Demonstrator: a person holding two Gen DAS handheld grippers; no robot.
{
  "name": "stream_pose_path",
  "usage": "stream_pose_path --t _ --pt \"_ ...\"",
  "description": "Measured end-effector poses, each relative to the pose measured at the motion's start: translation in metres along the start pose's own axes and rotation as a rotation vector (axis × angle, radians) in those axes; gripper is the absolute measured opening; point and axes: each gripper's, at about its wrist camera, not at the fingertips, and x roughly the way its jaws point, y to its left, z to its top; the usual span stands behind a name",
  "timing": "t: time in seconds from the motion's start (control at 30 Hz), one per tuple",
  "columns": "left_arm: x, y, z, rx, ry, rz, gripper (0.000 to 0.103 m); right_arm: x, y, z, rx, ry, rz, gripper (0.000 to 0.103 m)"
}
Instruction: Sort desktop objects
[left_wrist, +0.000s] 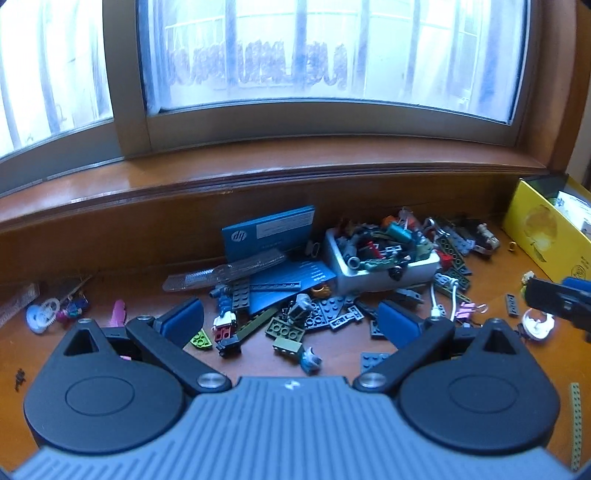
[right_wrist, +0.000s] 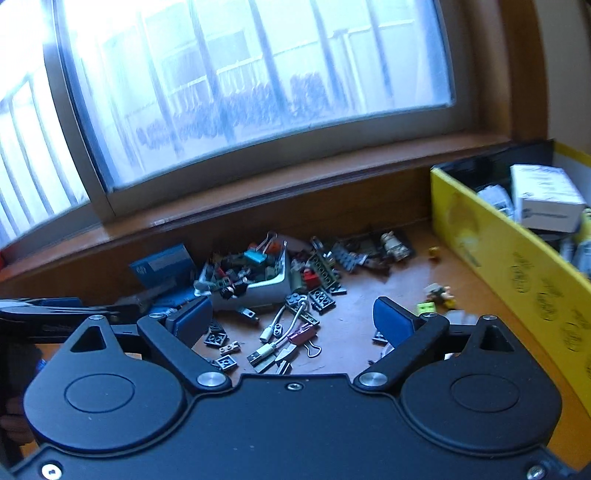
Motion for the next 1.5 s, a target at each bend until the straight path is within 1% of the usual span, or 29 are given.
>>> stream_pose_path --t 0.13,0.23,0.3,0.33,0.37,0.4,0.47,0.6,0.67,0.7,0.73,0.77,0.8,0.83,0.87,1.0,1.2,1.37,1.43,1.47,1.5 --pt "0.014 0.002 -0.002 -0.008 0.026 -0.006 0.103 0.039 -0.009 0.006 0.005 0.043 0.003 0.087" --pt "0.024 0.003 -0.004 -0.009 0.05 -0.006 0.103 0.065 -0.018 0.012 0.008 0.054 -0.005 0.078" --pt "0.031 0.003 -0.003 -0.015 0.062 -0.007 0.103 0.081 -0.026 0.019 0.014 0.062 -0.017 0.067" --pt "0.033 0.003 -0.002 -0.016 0.064 -0.009 0.103 0.089 -0.03 0.022 0.018 0.065 -0.018 0.063" --pt "0.035 0.003 -0.001 -0.018 0.065 -0.01 0.103 0.097 -0.034 0.027 0.024 0.065 -0.02 0.056" --pt "0.037 0.003 -0.001 -0.019 0.065 -0.01 0.103 0.103 -0.038 0.03 0.026 0.064 -0.018 0.052" --pt "0.04 0.002 0.001 -0.019 0.065 -0.009 0.103 0.119 -0.044 0.039 0.015 0.058 -0.027 0.049" --pt "0.045 0.002 0.005 -0.016 0.064 -0.001 0.103 0.152 -0.057 0.055 0.022 0.065 -0.042 0.049" --pt "0.047 0.003 0.005 -0.02 0.069 0.0 0.103 0.17 -0.063 0.061 0.044 0.093 -0.011 0.047" --pt "0.048 0.004 0.005 -0.022 0.073 0.002 0.103 0.178 -0.065 0.062 0.049 0.114 0.005 0.039" --pt "0.049 0.004 0.004 -0.023 0.076 0.004 0.103 0.182 -0.067 0.062 0.064 0.109 0.033 0.039" --pt "0.049 0.005 0.004 -0.023 0.077 0.006 0.103 0.183 -0.066 0.063 0.067 0.117 0.045 0.034" --pt "0.049 0.005 0.004 -0.023 0.076 0.007 0.103 0.182 -0.063 0.063 0.057 0.131 0.065 0.025" --pt "0.048 0.006 0.004 -0.023 0.074 0.007 0.103 0.18 -0.059 0.061 0.036 0.147 0.078 0.025" --pt "0.048 0.006 0.004 -0.023 0.073 0.007 0.103 0.178 -0.053 0.057 0.006 0.17 0.098 0.02" --pt "0.043 0.008 0.002 -0.024 0.067 0.01 0.103 0.159 -0.031 0.038 -0.08 0.201 0.149 0.02" --pt "0.03 0.01 -0.009 -0.001 0.063 0.028 0.103 0.131 -0.005 0.007 -0.113 0.266 0.281 0.021" --pt "0.021 0.011 -0.019 -0.002 0.074 0.03 0.103 0.106 0.021 -0.016 -0.225 0.305 0.381 0.021" --pt "0.018 0.01 -0.023 -0.003 0.074 0.028 0.103 0.101 0.035 -0.028 -0.262 0.321 0.392 0.021" --pt "0.017 0.009 -0.024 -0.004 0.074 0.025 0.103 0.1 0.038 -0.033 -0.282 0.333 0.379 0.021" --pt "0.016 0.008 -0.025 -0.004 0.073 0.021 0.103 0.098 0.037 -0.037 -0.302 0.327 0.36 0.02"
